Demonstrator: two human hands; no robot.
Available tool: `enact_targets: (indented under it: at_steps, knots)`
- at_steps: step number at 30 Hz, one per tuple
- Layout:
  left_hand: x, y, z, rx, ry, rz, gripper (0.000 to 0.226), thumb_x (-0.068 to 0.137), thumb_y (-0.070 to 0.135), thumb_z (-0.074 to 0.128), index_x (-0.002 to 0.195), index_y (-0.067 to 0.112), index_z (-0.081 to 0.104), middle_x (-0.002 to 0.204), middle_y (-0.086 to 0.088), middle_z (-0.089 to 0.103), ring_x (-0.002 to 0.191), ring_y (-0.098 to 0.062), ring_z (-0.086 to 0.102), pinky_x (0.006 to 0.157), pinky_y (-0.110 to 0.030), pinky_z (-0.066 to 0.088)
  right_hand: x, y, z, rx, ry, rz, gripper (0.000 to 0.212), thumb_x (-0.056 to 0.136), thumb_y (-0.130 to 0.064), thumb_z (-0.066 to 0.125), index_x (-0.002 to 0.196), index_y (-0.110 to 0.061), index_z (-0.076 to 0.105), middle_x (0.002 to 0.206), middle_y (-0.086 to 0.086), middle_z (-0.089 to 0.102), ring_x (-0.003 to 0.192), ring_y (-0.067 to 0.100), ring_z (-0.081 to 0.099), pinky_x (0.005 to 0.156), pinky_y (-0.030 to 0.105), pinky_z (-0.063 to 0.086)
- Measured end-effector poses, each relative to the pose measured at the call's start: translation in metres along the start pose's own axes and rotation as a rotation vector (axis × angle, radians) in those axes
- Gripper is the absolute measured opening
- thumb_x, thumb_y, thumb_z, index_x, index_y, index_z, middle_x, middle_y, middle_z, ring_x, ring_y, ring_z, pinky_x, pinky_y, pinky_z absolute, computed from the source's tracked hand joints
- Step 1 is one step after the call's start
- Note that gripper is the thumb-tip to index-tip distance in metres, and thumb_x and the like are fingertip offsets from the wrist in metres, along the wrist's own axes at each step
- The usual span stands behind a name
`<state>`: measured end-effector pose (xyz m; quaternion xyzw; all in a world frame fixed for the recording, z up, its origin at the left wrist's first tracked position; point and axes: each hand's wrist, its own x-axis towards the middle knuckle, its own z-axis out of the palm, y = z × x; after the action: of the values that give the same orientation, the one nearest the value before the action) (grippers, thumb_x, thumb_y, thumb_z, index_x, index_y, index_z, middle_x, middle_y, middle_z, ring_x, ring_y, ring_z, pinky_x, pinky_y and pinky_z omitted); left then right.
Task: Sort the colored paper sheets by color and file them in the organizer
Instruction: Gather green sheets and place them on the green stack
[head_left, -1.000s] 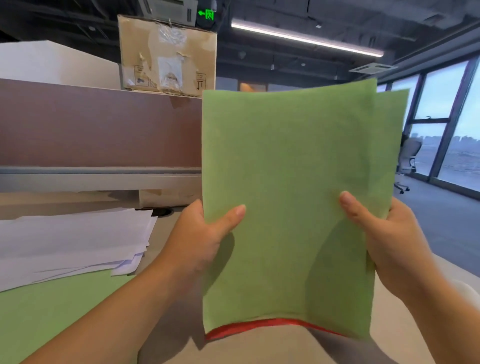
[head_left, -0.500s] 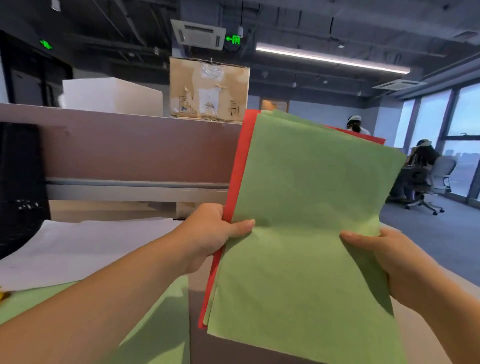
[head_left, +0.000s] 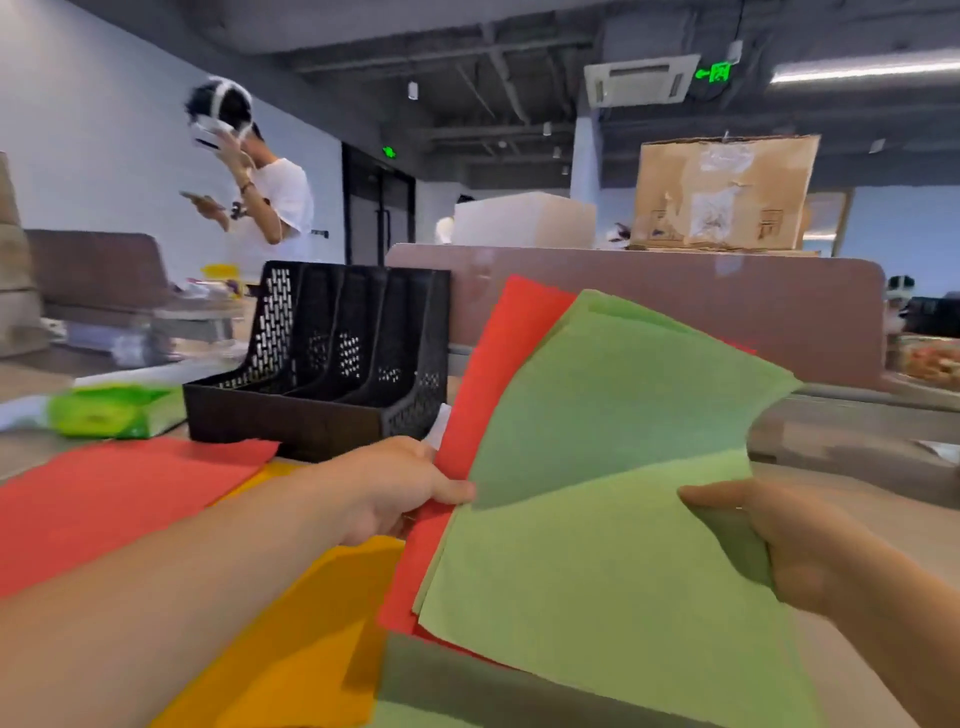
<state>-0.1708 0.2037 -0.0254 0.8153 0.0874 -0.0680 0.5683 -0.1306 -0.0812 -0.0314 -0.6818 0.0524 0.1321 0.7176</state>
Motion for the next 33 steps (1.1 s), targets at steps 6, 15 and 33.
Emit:
enact_targets:
  at_steps: [6, 15, 33]
  knots:
    - [-0.044, -0.044, -0.091, -0.101, 0.207, -0.080, 0.025, 0.086, 0.017, 0.067, 0.109, 0.009, 0.069, 0.099, -0.011, 0.074, 0.086, -0.023, 0.070, 0.087, -0.039, 0.054, 0.014, 0.021, 0.110, -0.067, -0.155, 0.081, 0.013, 0.088, 0.000, 0.055, 0.097, 0.005, 0.064, 0.062, 0.015, 0.069, 0.042, 0.022, 0.065, 0.038, 0.028, 0.052]
    - [-0.111, -0.107, -0.191, -0.048, 0.352, -0.216, 0.013, 0.092, 0.017, 0.061, 0.079, 0.014, 0.058, 0.066, 0.002, 0.072, 0.075, -0.024, 0.061, 0.068, -0.037, 0.053, 0.020, 0.035, 0.249, -0.104, -0.214, 0.039, 0.004, 0.088, 0.004, 0.056, 0.092, 0.002, 0.056, 0.087, 0.018, 0.064, 0.071, 0.031, 0.061, 0.059, 0.040, 0.048]
    - [-0.118, -0.194, -0.316, 0.405, 0.958, -0.348, 0.028, 0.088, 0.017, 0.056, 0.116, 0.015, 0.057, 0.116, -0.011, 0.058, 0.095, -0.025, 0.057, 0.075, -0.028, 0.046, 0.091, 0.065, 0.387, -0.273, -0.109, 0.091, 0.044, 0.075, -0.010, 0.075, 0.112, -0.001, 0.054, 0.105, 0.020, 0.062, 0.095, 0.040, 0.061, 0.084, 0.052, 0.051]
